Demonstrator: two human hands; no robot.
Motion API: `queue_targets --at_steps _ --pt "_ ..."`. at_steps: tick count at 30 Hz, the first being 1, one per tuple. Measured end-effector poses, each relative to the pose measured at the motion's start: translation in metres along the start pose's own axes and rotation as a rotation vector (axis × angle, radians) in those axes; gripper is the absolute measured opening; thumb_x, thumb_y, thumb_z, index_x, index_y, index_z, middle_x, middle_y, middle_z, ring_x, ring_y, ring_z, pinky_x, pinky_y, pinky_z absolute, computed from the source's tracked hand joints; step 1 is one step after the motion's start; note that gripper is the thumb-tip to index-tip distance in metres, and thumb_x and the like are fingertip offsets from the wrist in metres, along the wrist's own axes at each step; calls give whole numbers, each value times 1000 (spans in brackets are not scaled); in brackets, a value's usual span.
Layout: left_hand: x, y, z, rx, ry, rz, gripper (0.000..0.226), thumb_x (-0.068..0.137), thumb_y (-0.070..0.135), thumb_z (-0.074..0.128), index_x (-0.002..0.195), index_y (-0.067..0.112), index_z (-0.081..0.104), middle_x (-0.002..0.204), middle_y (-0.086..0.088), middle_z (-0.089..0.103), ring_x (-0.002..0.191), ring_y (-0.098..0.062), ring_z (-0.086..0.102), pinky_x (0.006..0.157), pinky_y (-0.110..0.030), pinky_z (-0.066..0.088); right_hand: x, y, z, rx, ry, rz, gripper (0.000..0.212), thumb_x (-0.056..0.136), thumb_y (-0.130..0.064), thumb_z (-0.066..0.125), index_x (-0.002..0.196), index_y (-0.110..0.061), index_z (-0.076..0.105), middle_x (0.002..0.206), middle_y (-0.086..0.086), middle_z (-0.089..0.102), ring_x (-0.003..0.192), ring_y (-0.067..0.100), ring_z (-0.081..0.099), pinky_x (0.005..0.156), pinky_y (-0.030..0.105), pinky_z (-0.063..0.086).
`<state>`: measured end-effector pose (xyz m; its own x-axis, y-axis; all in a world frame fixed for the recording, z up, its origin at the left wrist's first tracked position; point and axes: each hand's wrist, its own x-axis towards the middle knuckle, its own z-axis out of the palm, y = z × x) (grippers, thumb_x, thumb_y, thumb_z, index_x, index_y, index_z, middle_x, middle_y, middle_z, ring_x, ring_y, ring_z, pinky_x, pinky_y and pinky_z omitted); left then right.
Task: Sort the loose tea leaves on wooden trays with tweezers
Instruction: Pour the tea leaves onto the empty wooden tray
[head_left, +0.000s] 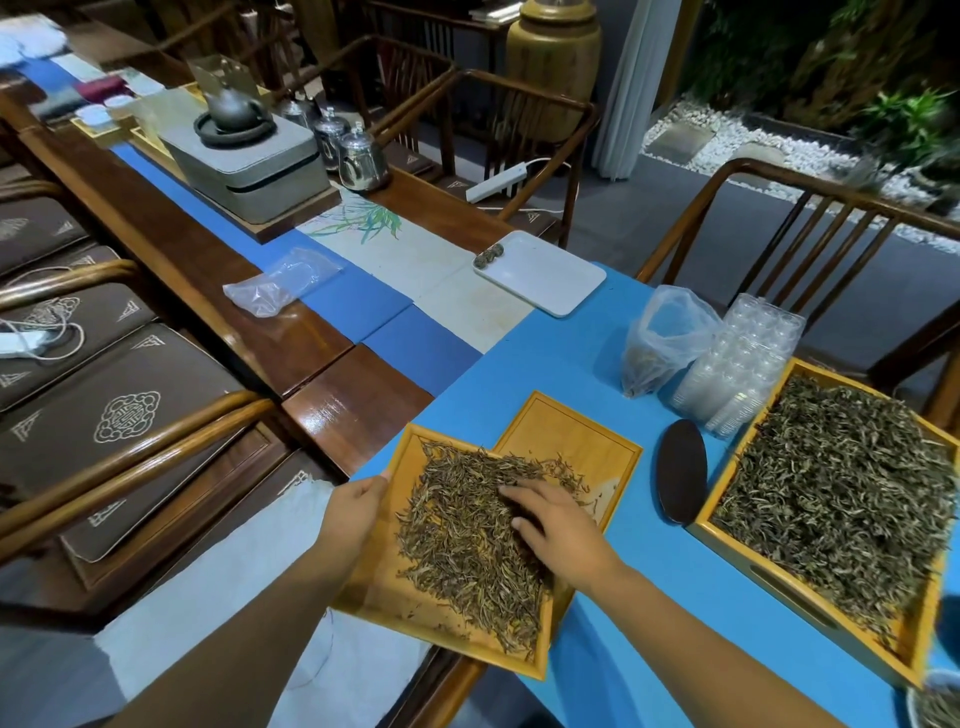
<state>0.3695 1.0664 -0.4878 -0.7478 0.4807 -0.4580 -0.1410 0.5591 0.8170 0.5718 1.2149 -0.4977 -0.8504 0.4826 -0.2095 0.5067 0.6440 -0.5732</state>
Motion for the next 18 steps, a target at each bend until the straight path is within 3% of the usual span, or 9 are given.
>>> queue_targets --at_steps 3,14,18 --pt "1 1 1 -14 10 -10 31 96 33 48 78 10 58 74 -14 50 69 -22 45 68 -32 35 0 -4 5 -36 -66 -15 46 98 -25 44 143 -31 36 150 -4 33 139 19 26 115 34 22" --pt "3 6 4 7 39 -23 37 95 31 49 77 4 67 70 -16 53 64 -23 48 61 -30 38 9 6 9 -46 -15 64 45 99 -15 41 143 -24 37 153 -3 30 141 20 23 117 32 21" --pt "4 6 5 5 25 -23 30 96 33 47 79 11 59 74 -15 51 68 -24 47 66 -33 38 15 12 7 -64 1 103 45 100 -13 39 144 -23 35 154 -3 27 142 21 22 117 32 21"
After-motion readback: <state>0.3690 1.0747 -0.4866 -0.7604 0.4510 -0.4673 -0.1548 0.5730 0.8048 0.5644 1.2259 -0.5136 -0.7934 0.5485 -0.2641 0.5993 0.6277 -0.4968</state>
